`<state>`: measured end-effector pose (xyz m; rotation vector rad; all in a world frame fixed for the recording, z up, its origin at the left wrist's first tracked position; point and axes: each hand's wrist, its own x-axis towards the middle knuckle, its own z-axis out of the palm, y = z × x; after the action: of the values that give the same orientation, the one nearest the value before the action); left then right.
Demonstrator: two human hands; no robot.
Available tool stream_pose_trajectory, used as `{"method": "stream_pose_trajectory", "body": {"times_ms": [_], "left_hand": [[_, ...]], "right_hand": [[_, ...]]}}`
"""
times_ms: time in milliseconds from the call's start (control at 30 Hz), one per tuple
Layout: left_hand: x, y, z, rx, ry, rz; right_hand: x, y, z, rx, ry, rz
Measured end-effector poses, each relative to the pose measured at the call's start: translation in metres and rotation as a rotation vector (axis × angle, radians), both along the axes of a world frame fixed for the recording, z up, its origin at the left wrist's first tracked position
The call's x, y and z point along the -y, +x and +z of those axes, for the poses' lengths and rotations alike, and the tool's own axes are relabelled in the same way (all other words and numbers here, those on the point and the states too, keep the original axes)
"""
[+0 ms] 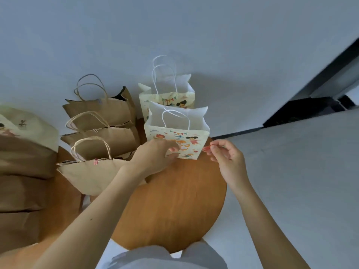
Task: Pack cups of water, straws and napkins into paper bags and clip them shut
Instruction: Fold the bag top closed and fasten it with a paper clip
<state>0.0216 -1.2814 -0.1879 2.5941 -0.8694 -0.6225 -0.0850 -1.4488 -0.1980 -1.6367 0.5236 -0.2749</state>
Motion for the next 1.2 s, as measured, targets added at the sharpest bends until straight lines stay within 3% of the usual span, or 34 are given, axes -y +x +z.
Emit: {"method": "stream_pose_trajectory", "body": {"times_ms": [200, 533, 833, 1067, 1200], "left_hand": [[0.021, 0.022, -0.030, 0.078, 0.017, 0.102], [0.035, 0.077, -0.062, 0.231, 0.122, 0.152], [0.041, 0.133, -0.085, 0.315, 0.163, 0.042], [0.045, 0.143, -0.106, 0.509, -0.005, 0.111], [0.049, 0.145, -0.104, 0.432, -0.102, 0.144]], "right_hand": [[0.029, 0.040, -0.023, -0.063, 0.052, 0.124], [0.034, 0.098, -0.049, -0.049, -0.071, 0.159], [0.015, 0.138, -0.071, 0.030, -0.374, 0.242], [0.010, 0.151, -0.076, 0.150, -0.556, 0.279], [0.007, 0.141, -0.088, 0.176, -0.626, 0.378]]}}
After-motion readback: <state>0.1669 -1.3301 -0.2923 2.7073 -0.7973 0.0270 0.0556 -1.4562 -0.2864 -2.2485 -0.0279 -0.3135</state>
